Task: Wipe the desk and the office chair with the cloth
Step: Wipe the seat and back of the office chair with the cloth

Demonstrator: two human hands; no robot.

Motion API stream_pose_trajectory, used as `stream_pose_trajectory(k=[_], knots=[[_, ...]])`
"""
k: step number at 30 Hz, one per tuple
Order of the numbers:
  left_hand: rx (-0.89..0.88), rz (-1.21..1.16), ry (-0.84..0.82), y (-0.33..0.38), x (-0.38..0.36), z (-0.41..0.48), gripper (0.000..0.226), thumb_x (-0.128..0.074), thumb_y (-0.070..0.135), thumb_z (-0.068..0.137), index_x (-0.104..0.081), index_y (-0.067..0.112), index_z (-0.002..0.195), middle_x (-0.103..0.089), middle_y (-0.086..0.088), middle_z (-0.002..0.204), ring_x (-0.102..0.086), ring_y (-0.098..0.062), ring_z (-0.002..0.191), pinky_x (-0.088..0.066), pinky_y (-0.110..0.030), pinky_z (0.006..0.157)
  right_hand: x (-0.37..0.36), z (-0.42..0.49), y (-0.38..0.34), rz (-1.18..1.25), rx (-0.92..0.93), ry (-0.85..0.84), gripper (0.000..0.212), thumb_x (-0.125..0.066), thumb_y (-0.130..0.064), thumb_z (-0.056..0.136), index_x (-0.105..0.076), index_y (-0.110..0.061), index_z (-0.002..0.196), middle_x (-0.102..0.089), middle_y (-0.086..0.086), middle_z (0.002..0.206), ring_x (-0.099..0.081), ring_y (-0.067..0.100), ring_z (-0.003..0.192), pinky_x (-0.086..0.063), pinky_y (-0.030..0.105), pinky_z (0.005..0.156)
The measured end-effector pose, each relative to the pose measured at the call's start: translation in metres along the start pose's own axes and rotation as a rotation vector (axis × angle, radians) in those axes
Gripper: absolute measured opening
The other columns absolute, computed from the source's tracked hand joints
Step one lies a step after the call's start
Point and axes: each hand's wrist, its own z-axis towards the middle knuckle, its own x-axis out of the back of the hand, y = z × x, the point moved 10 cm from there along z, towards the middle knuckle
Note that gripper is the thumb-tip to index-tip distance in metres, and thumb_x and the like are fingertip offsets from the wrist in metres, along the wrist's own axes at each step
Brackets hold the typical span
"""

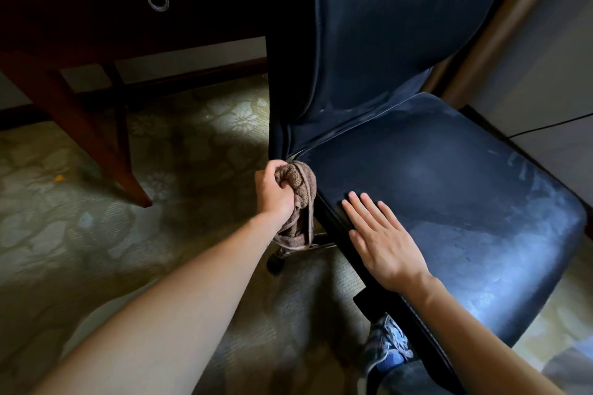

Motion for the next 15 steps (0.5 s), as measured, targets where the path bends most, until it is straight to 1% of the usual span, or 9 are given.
stream_pose_trajectory(k=[5, 9, 13, 15], knots=[[0.022, 0.000, 0.046, 0.003, 0.008, 0.008, 0.041, -0.049, -0.006, 0.095, -0.057, 0.032, 0.105, -0.042, -0.008, 0.127, -0.051, -0.021, 0.107, -0.039, -0.022, 0.091, 0.000, -0.003, 0.000, 0.001, 0.005, -0.006, 0.057, -0.011, -0.043, 0.107, -0.009, -0.024, 0.161, -0.002, -0.006, 0.168, 0.007, 0.012, 0.154, -0.003, 0.040, 0.125], [0.019, -0.001, 0.048, 0.008, 0.010, 0.009, 0.041, -0.049, -0.005, 0.095, -0.057, 0.034, 0.104, -0.042, -0.007, 0.127, -0.052, -0.023, 0.108, -0.040, -0.024, 0.090, 0.002, -0.005, 0.001, 0.020, 0.000, 0.003, 0.057, -0.010, -0.044, 0.107, -0.011, -0.026, 0.161, -0.004, -0.006, 0.168, 0.005, 0.011, 0.155, -0.004, 0.040, 0.125], [0.006, 0.004, 0.049, 0.010, 0.012, 0.005, 0.042, -0.049, -0.006, 0.095, -0.057, 0.034, 0.106, -0.042, -0.007, 0.129, -0.053, -0.024, 0.112, -0.041, -0.022, 0.090, 0.001, -0.005, 0.001, 0.021, 0.007, 0.006, 0.058, -0.015, -0.045, 0.106, -0.010, -0.026, 0.161, -0.005, -0.006, 0.168, 0.004, 0.012, 0.155, -0.005, 0.040, 0.125], [-0.001, 0.003, 0.051, 0.011, 0.012, 0.001, 0.042, -0.050, -0.006, 0.095, -0.057, 0.034, 0.106, -0.042, -0.007, 0.131, -0.053, -0.025, 0.114, -0.043, -0.022, 0.085, 0.000, -0.006, 0.000, 0.021, 0.031, -0.005, 0.062, -0.020, -0.047, 0.104, -0.007, -0.025, 0.161, -0.002, -0.006, 0.168, 0.006, 0.013, 0.155, -0.004, 0.041, 0.125]])
